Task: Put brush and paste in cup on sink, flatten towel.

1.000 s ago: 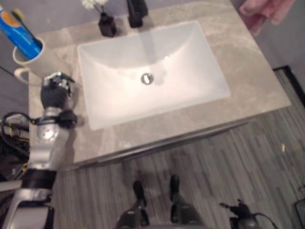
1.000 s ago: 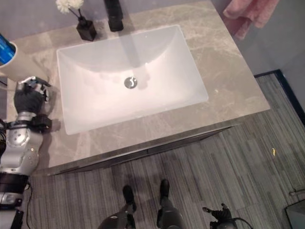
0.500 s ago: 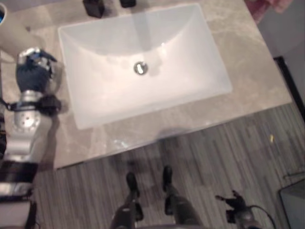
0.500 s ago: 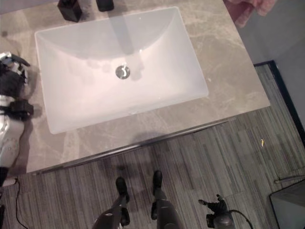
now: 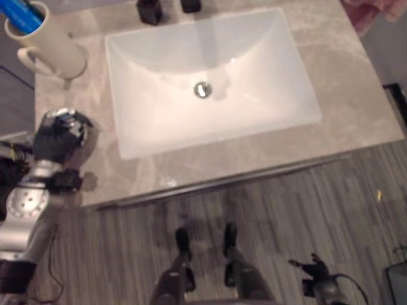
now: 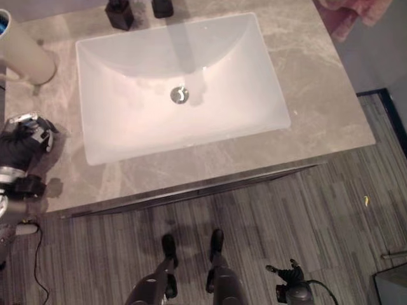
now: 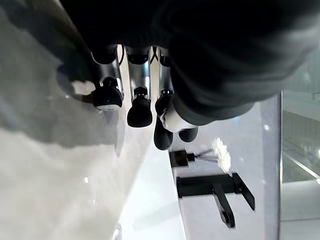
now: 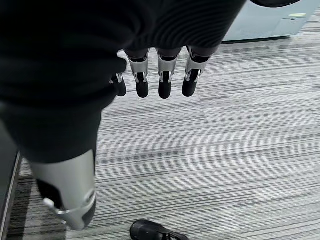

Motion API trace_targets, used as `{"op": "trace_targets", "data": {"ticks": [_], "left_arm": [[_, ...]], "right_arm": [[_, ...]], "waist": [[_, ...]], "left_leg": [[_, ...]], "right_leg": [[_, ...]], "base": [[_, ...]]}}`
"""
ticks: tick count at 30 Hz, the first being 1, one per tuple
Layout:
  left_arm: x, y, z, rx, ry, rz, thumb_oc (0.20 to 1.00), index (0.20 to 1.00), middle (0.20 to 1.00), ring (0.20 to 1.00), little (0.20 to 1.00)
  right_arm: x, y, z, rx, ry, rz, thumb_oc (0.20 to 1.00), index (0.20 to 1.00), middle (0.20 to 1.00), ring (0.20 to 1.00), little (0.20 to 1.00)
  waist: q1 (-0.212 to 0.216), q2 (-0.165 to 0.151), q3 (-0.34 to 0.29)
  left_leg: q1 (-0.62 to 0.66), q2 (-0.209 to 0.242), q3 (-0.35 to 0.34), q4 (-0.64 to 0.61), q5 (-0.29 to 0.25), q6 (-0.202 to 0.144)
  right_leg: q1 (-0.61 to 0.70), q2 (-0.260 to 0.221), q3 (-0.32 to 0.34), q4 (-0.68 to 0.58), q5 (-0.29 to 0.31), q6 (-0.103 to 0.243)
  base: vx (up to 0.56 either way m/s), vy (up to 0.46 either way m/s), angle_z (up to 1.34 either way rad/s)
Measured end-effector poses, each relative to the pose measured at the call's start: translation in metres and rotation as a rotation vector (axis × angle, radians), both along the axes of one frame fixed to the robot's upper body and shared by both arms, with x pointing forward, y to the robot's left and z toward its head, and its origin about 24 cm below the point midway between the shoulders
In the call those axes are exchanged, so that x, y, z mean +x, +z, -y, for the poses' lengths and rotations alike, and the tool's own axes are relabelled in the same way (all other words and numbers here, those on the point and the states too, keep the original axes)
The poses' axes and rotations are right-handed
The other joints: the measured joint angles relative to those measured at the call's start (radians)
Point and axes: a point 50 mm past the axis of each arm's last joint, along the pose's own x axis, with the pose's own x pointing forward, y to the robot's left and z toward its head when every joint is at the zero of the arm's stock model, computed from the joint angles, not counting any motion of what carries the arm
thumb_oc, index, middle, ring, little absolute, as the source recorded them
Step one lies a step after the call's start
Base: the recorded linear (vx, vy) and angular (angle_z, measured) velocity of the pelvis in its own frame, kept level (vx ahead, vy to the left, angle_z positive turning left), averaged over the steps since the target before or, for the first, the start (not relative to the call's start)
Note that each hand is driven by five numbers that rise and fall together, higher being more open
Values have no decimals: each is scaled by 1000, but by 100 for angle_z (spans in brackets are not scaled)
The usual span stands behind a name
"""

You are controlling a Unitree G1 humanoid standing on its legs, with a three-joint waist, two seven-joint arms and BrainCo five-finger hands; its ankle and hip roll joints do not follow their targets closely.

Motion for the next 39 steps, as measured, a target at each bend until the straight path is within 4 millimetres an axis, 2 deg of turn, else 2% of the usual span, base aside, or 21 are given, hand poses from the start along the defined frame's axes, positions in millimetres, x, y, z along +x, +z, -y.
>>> {"op": "trace_targets", "data": {"ticks": [5, 10, 13, 18, 22, 26, 27, 35, 39], "left_arm": [[5, 3, -25, -27, 121, 12, 200, 200, 200, 200, 200], [19, 12, -35, -60, 193, 46, 200, 200, 200, 200, 200], [24, 20, -33, -57, 208, 77, 200, 200, 200, 200, 200], [45, 48, -25, -74, 211, 164, 200, 200, 200, 200, 200], [52, 65, -20, -74, 206, 214, 200, 200, 200, 200, 200], [56, 73, -19, -65, 220, 235, 200, 200, 200, 200, 200], [57, 86, -20, -54, 229, 271, 200, 200, 200, 200, 200], [62, 120, -27, -59, 302, 346, 200, 200, 200, 200, 200], [62, 124, -25, -45, 302, 357, 200, 200, 200, 200, 200]], "right_arm": [[-1, 0, 1, 1, 1, -2, 1000, 1000, 1000, 1000, 1000], [-4, 1, 5, -6, 3, -10, 1000, 1000, 1000, 1000, 1000], [-5, 3, 10, -20, 2, -14, 1000, 1000, 1000, 1000, 1000], [-2, 6, 15, -37, 14, -8, 1000, 1000, 1000, 1000, 1000], [-1, 7, 15, -40, 17, -5, 1000, 1000, 1000, 1000, 1000], [1, 7, 14, -43, 34, -7, 1000, 1000, 1000, 1000, 1000], [2, 7, 14, -43, 35, -3, 1000, 1000, 1000, 1000, 1000], [4, 7, 11, -45, 61, -7, 1000, 1000, 1000, 1000, 1000], [12, 9, 7, -43, 85, 20, 1000, 1000, 1000, 1000, 1000]], "waist": [[4, 4, -1], [-6, 4, -2], [-18, 3, -3], [-41, -6, -4], [-52, -11, -5], [-62, -14, -6], [-63, -17, -5], [-78, -34, -4], [-85, -38, -4]], "left_leg": [[-1, 0, 0, 0, 0, 0], [-4, 0, 2, 0, 0, 0], [-20, 0, 5, 0, 1, 0], [-56, 2, 8, 0, 8, 2], [-77, 3, 17, 0, 8, 2], [-86, 4, 18, 0, 8, 2], [-107, 5, 16, 0, 12, 1], [-140, 7, 13, 0, 15, 0], [-140, 8, 10, 0, 16, 0]], "right_leg": [[-2, 0, 0, 1, 1, -1], [-6, 0, 2, 0, 2, -2], [-23, 0, 4, 0, 3, -3], [-60, 3, 13, 7, 11, -8], [-86, 4, 19, 7, 15, -8], [-95, 6, 22, 7, 15, -8], [-117, 7, 23, 7, 18, -8], [-147, 10, 22, 7, 22, -9], [-146, 10, 20, 7, 22, -9]], "base": [[-53, 17, 0], [-9, -1, 0], [0, 0, 0], [9, 3, -1], [40, 13, -7], [47, 15, -2], [47, 15, 1], [19, 4, 0], [10, 3, 1]]}}
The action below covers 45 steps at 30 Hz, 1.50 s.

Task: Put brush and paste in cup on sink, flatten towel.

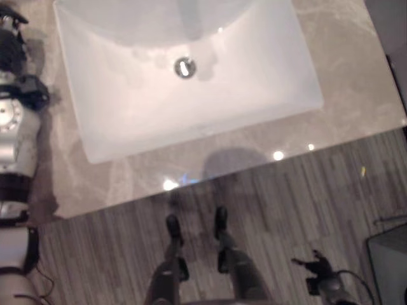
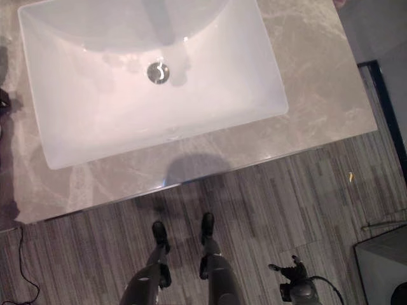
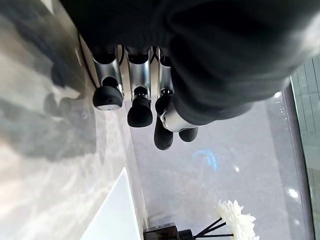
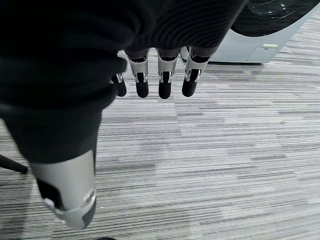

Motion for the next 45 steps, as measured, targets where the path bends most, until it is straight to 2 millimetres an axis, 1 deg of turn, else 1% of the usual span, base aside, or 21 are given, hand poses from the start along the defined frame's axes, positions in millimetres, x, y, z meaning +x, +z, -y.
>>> {"op": "trace_targets", "data": {"ticks": [3, 5, 7, 8, 10, 11, 15, 17, 21, 22, 24, 26, 28, 29, 30, 31, 32, 34, 36, 41, 45], "left_arm": [[-4, -4, 7, 32, -34, -4, 200, 200, 200, 200, 200], [-15, -16, 12, 79, -84, -27, 200, 200, 200, 200, 200], [-23, -29, 17, 113, -126, -65, 200, 200, 200, 200, 200], [-28, -47, 20, 137, -159, -129, 200, 200, 200, 200, 200], [-38, -60, 19, 143, -174, -167, 200, 200, 200, 200, 200], [-43, -68, 20, 148, -200, -186, 200, 200, 200, 200, 200], [-56, -87, 8, 121, -179, -253, 200, 200, 200, 200, 200], [-57, -89, 6, 118, -170, -262, 200, 200, 200, 200, 200], [-63, -90, -21, 59, -47, -250, 200, 200, 200, 200, 200], [-61, -89, -33, 28, 7, -245, 200, 200, 200, 200, 200], [-57, -85, -41, -5, 50, -225, 200, 200, 200, 200, 200], [-50, -70, -44, -17, 71, -175, 200, 200, 200, 200, 200], [-30, -42, -55, -35, 142, -140, 200, 200, 200, 200, 200], [-17, -16, -47, -29, 134, -83, 200, 200, 200, 200, 200], [-10, -3, -42, -22, 133, -63, 200, 200, 200, 200, 200], [-9, 15, -39, -1, 145, -30, 200, 200, 200, 200, 200], [-12, 27, -38, 19, 157, 4, 200, 200, 200, 200, 200], [-8, 31, -39, 24, 174, -10, 200, 200, 200, 200, 200], [-6, 34, -39, 19, 187, -13, 200, 200, 200, 200, 200], [-2, 36, -46, -11, 236, -36, 200, 200, 200, 200, 200], [-2, 35, -49, -30, 264, -39, 200, 200, 200, 200, 200]], "right_arm": [[1, 0, 0, 0, 2, 5, 1000, 1000, 1000, 1000, 1000], [2, 1, 0, 0, 4, 7, 1000, 1000, 1000, 1000, 1000], [2, 1, -1, 2, 4, 6, 1000, 1000, 1000, 1000, 1000], [2, 0, -1, 3, 4, 4, 1000, 1000, 1000, 1000, 1000], [3, 1, -2, 3, 8, 12, 1000, 1000, 1000, 1000, 1000], [1, 0, 0, -1, 5, 1, 1000, 1000, 1000, 1000, 1000], [-2, -1, 0, -16, 31, -14, 1000, 1000, 1000, 1000, 1000], [-2, -1, 0, -16, 31, -15, 1000, 1000, 1000, 1000, 1000], [-2, 0, 1, -17, 31, -13, 1000, 1000, 1000, 1000, 1000], [-1, 0, 1, -16, 32, -11, 1000, 1000, 1000, 1000, 1000], [-1, 0, 0, -12, 35, -13, 1000, 1000, 1000, 1000, 1000], [-1, 0, 1, -11, 39, -14, 1000, 1000, 1000, 1000, 1000], [2, 2, 2, -14, 45, -7, 1000, 1000, 1000, 1000, 1000], [2, 2, 2, -14, 47, -8, 1000, 1000, 1000, 1000, 1000], [0, 1, 1, -9, 56, -16, 1000, 1000, 1000, 1000, 1000], [-1, 0, 0, 0, 70, -23, 1000, 1000, 1000, 1000, 1000], [-3, -1, 2, -2, 66, -30, 1000, 1000, 1000, 1000, 1000], [-8, -3, 3, -1, 58, -51, 1000, 1000, 1000, 1000, 1000], [-11, -5, 2, 3, 58, -70, 1000, 1000, 1000, 1000, 1000], [-10, -5, 0, 11, 71, -72, 1000, 1000, 1000, 1000, 1000], [-9, -5, -1, 12, 75, -67, 1000, 1000, 1000, 1000, 1000]], "waist": [[2, 0, 0], [1, 0, 0], [7, 1, 2], [14, 2, 3], [19, 3, 3], [33, 6, 5], [57, 16, 9], [78, 18, 10], [88, 18, 11], [89, 18, 10], [90, 18, 10], [83, 18, 10], [61, 15, 10], [42, 8, 14], [38, 1, 15], [29, -8, 12], [0, -11, 13], [-9, -12, 13], [-29, -15, 14], [-52, -17, 14], [-49, -21, 15]], "left_leg": [[1, 0, -2, 0, 0, 0], [8, 0, -3, 0, 0, 0], [18, 0, -5, 0, 0, 0], [39, 1, -12, 0, 0, 0], [48, 1, -12, 0, 0, 0], [51, 1, -16, 0, 0, -1], [65, 2, -41, 0, 5, -9], [64, 3, -46, 0, 6, -9], [64, 3, -48, 0, 12, -13], [63, 3, -47, 0, 12, -13], [61, 3, -44, 0, 12, -13], [52, 4, -40, 0, 12, -13], [51, 6, -36, 0, 12, -12], [51, 7, -29, 0, 12, -13], [49, 8, -28, 0, 13, -14], [38, 10, -26, 0, 14, -15], [30, 11, -18, 0, 14, -16], [25, 12, -15, 0, 14, -16], [20, 16, -12, 0, 14, -16], [7, 24, -11, 0, 14, -16], [-2, 25, -11, 0, 13, -16]], "right_leg": [[1, 0, -2, 0, 0, 0], [7, 0, -2, 0, 0, 0], [17, 0, -4, 0, 0, 0], [37, 0, -3, 0, -1, 0], [47, 0, -4, 0, -1, 1], [52, -1, -5, 0, -2, 1], [74, -1, -24, -7, -7, 2], [76, -1, -30, -7, -13, 5], [76, 0, -32, -7, -4, -4], [74, 0, -31, -7, -4, -5], [72, 0, -29, -6, -4, -5], [62, 1, -26, -3, -3, -4], [58, 4, -22, 0, 3, -5], [55, 4, -17, -1, 3, -5], [45, 6, -13, -6, 3, -5], [39, 7, -14, -6, 3, -5], [27, 8, -8, -3, 5, -7], [21, 12, -5, 0, 8, -10], [12, 16, 5, 0, 9, -10], [-4, 24, 10, 0, 10, -12], [-13, 25, 12, 0, 10, -13]], "base": [[0, 0, 0], [0, 0, 0], [0, 0, 0], [0, 0, 0], [0, 0, 0], [-5, 4, 4], [-25, 8, 13], [-39, 16, 11], [-48, 31, 1], [-46, 21, -2], [-33, 8, -3], [-31, 12, -5], [-14, 4, -9], [11, -7, -8], [22, -1, -9], [17, -5, -12], [22, -6, -13], [25, -10, -12], [24, -9, -12], [31, -5, -4], [8, -2, 0]]}}
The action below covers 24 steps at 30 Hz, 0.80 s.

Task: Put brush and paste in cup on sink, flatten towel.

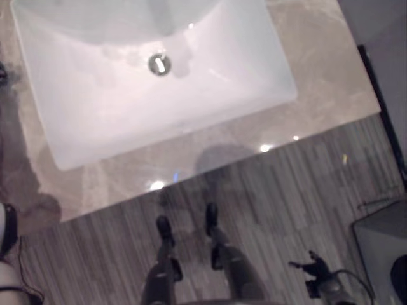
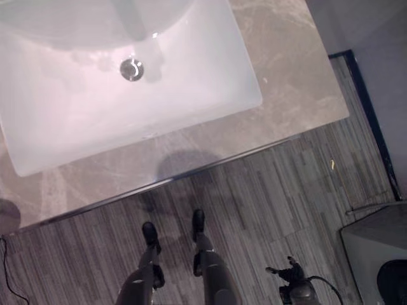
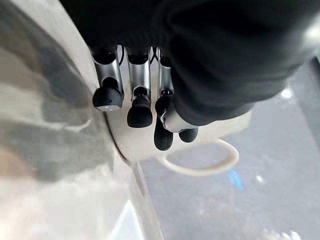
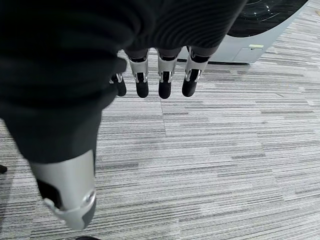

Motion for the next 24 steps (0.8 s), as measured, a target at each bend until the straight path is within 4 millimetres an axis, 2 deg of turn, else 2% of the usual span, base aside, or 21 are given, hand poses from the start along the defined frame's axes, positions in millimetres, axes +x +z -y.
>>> {"op": "trace_targets", "data": {"ticks": [5, 8, 11, 13, 20, 23, 24], "left_arm": [[-3, -3, 5, 10, -26, 17, 200, 200, 200, 200, 200], [-7, -8, 14, 39, -74, 33, 200, 200, 200, 200, 200], [-14, -18, 13, 50, -87, 34, 200, 200, 200, 200, 200], [-21, -24, 3, 30, -53, 36, 200, 200, 200, 200, 200], [-25, -31, -20, -3, 51, -14, 200, 200, 200, 200, 200], [-22, -25, -29, -25, 105, -34, 200, 200, 200, 200, 200], [-19, -17, -30, -41, 122, -29, 200, 200, 200, 200, 200]], "right_arm": [[1, 0, 0, 0, 2, 2, 1000, 1000, 1000, 1000, 1000], [6, 2, -2, 2, 11, 26, 1000, 1000, 1000, 1000, 1000], [11, 4, -3, 4, 19, 51, 1000, 1000, 1000, 1000, 1000], [9, 4, -3, 2, 18, 47, 1000, 1000, 1000, 1000, 1000], [8, 4, -1, -2, 11, 42, 1000, 1000, 1000, 1000, 1000], [7, 4, 0, -3, 10, 41, 1000, 1000, 1000, 1000, 1000], [7, 5, 2, -8, 10, 41, 1000, 1000, 1000, 1000, 1000]], "waist": [[5, -2, -1], [13, -2, -1], [28, -2, -1], [35, -2, -1], [46, -2, -1], [45, -4, 1], [43, -8, 3]], "left_leg": [[0, 0, 0, 0, 0, 0], [1, 0, -1, 0, 0, 0], [1, 0, -2, 0, 0, 0], [1, 0, -5, 0, 0, 0], [1, 0, -29, 0, 3, -4], [0, 0, -30, 0, 4, -5], [-2, 0, -30, 0, 4, -5]], "right_leg": [[1, 0, 1, 0, 0, 0], [1, 0, 0, 0, 0, -1], [2, 0, -3, 0, 1, -1], [4, 0, -6, 0, 1, -1], [13, -2, -21, 0, 0, 0], [12, -2, -22, -1, 0, 0], [11, -2, -22, 0, 0, 0]], "base": [[0, 0, 0], [0, 0, 0], [0, 0, 0], [-10, 9, 4], [-5, 8, 8], [0, 0, 0], [0, 0, 0]]}}
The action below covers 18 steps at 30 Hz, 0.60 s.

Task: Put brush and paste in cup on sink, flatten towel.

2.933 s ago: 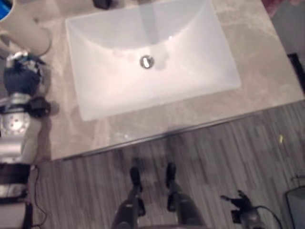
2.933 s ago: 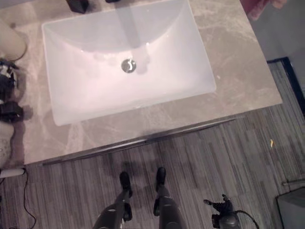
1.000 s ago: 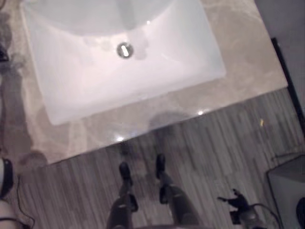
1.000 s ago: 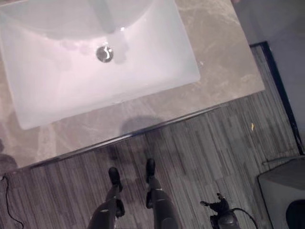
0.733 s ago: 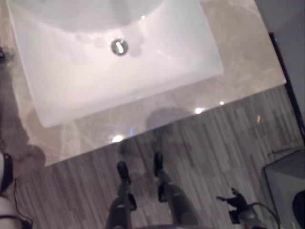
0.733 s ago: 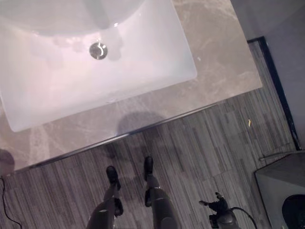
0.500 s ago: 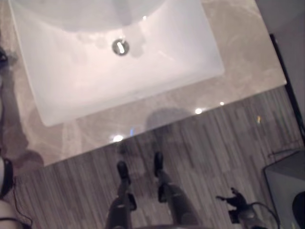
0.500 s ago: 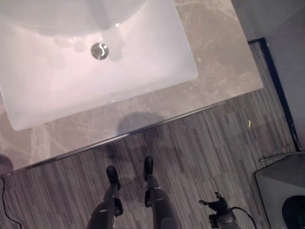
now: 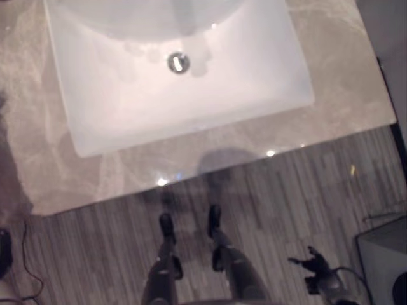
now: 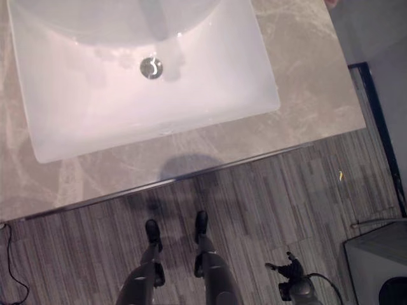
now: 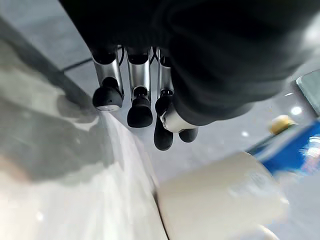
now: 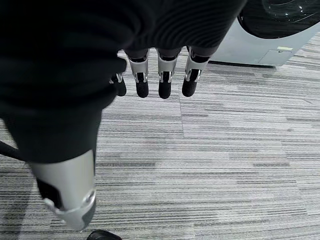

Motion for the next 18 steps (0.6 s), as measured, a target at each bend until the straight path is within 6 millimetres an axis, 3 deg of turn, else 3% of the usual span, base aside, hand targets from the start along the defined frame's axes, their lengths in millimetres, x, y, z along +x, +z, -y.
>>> {"op": "trace_targets", "data": {"ticks": [6, 11, 18], "left_arm": [[0, 54, 15, 42, -15, 115, 200, 200, 200, 200, 200], [-14, 89, 10, 63, 48, 162, 200, 200, 200, 200, 200], [-22, 105, 6, 54, 89, 177, 200, 200, 200, 200, 200]], "right_arm": [[4, 3, 1, 15, -18, 30, 1000, 1000, 1000, 1000, 1000], [-2, 0, 0, 23, -4, 16, 1000, 1000, 1000, 1000, 1000], [-13, -3, 3, 29, -8, -17, 1000, 1000, 1000, 1000, 1000]], "waist": [[-25, -37, 2], [-56, -74, 3], [-72, -89, 2]], "left_leg": [[-41, 3, 7, 0, 3, -3], [-50, 13, 21, 0, 1, -5], [-67, 17, 32, 0, -1, -8]], "right_leg": [[-48, 5, 7, 1, 7, 4], [-67, 15, 24, 1, 14, 12], [-91, 21, 44, 1, 19, 10]], "base": [[10, -6, -4], [22, -2, -11], [16, 5, -6]]}}
